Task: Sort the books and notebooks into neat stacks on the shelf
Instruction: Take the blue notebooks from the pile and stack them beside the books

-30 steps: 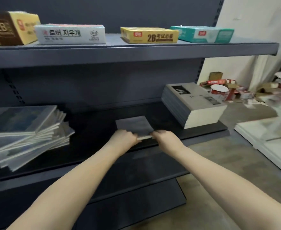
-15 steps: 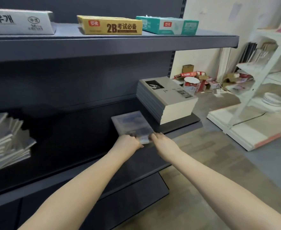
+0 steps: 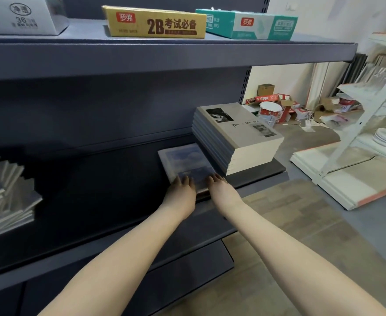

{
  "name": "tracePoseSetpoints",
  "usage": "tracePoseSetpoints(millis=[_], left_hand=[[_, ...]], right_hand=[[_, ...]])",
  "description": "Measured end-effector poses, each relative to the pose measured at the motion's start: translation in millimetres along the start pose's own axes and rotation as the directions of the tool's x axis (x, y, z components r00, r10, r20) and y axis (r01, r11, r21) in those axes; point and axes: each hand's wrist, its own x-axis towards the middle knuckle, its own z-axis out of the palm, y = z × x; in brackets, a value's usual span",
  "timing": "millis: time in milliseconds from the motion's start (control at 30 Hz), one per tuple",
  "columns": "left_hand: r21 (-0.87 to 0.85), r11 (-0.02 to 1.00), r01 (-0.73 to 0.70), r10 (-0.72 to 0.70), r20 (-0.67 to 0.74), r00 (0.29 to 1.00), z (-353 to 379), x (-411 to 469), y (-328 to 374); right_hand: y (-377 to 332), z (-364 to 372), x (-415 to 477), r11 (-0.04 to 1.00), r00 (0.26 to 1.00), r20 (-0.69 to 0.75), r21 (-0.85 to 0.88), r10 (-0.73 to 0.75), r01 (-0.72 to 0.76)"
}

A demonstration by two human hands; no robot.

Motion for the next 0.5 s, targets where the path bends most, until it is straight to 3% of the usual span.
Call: tracePoseSetpoints(millis=[200,267,367,500], left_hand=[[-0.032,0.999,0.013,-0.014,-0.017,1.000,0.7,16.7,-3.2],[-0.060,0.998,0.016,-0.016,-0.006,1.000,-0.3,21.6,-5.0],[-0.068,0.998,0.018,-0.020,-0.026,0.999,-1.8,29.1,-6.2],[-0.038,0.999,-0.001,-0.001,-0.056,0.998,-5.3,37.8,-7.3]], right_hand=[[4.1,6.8,17.0,0.998,0.998,0.007,0.033,0.057,-0.057],[5.5,9.8,22.9,0.999,0.997,-0.077,0.028,0.023,-0.021],[9.7,15.6,33.1,0.999,1.000,-0.005,0.043,0.002,-0.002],[15.3,22.8,45.6,0.999,0.998,-0.055,0.035,-0.013,0.015]])
